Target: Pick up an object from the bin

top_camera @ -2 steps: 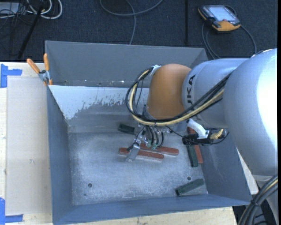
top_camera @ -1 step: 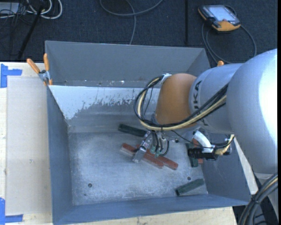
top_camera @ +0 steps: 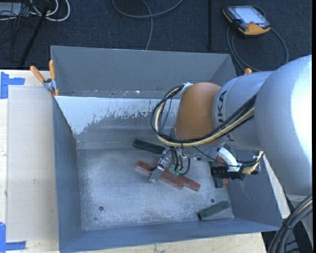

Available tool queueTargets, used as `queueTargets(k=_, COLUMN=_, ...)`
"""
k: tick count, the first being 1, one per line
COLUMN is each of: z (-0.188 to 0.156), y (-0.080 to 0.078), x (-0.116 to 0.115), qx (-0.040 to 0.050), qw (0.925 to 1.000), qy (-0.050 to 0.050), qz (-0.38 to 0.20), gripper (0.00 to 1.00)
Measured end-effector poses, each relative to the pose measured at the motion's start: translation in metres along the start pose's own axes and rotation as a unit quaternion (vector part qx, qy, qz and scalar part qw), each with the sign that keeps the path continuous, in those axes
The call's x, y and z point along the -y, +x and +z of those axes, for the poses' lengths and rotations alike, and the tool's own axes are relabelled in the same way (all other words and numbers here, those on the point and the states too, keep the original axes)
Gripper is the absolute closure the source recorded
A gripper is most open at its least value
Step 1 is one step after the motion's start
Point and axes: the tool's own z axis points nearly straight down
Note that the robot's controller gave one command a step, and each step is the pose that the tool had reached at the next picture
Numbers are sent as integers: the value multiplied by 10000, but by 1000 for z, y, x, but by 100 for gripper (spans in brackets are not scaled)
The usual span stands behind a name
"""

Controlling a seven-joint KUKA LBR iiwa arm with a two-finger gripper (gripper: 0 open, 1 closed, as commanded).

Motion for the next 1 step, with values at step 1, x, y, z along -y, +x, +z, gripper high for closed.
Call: queueTargets(k=1, z=-1, y=-9, x=-5, qx=2, qw=9992, qy=3, qz=-390, gripper=100)
